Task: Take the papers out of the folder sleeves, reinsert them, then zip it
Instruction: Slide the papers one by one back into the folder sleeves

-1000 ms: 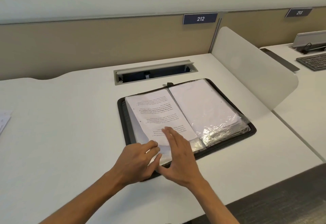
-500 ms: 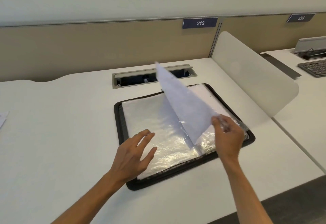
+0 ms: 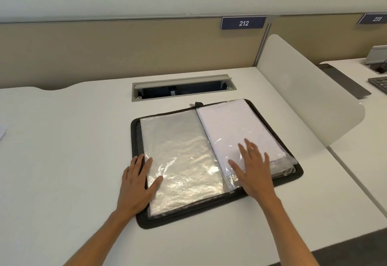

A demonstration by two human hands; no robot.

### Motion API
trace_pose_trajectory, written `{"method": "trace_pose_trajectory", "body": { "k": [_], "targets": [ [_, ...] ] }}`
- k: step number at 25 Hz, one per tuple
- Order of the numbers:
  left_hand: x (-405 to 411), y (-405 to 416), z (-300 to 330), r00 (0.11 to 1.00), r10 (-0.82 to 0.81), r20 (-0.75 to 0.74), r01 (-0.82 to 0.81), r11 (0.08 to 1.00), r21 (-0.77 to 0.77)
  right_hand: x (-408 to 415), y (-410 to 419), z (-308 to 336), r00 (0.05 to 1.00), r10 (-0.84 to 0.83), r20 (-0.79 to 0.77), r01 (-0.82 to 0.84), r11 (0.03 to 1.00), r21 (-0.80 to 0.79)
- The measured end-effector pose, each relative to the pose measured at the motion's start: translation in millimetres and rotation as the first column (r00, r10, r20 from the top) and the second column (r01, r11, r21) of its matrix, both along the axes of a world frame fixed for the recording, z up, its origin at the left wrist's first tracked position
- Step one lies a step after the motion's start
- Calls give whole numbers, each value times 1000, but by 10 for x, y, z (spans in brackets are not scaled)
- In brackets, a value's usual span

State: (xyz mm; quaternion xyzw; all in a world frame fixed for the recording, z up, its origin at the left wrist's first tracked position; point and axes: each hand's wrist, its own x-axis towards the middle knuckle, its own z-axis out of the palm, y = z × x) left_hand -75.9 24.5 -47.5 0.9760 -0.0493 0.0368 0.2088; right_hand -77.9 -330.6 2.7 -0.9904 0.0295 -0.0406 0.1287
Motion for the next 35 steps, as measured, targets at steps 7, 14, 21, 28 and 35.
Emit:
{"method": "trace_pose_trajectory", "body": {
  "k": [7,14,21,28,35],
  "targets": [
    [20,-7,9,999,18,26,-18,1000,-12,113,-161,-305,989,-54,-139,59,998,29],
    [30,-8,8,998,30,59,-29,1000,-12,147,-87,-377,944,-314,-105,319,947,40],
    [-4,70,86,1000,-11,24,15,984,-177,158,380,-106,977,-144,159,92,950,297],
    [-112,1579,71,988,154,-2,-152,980,-129,29,2536,47,935,350,65,-330,785,525],
    [-92,3241,105,948,303,96,-309,949,64,429,4323,-174,777,603,-181,-441,727,526]
  ]
}}
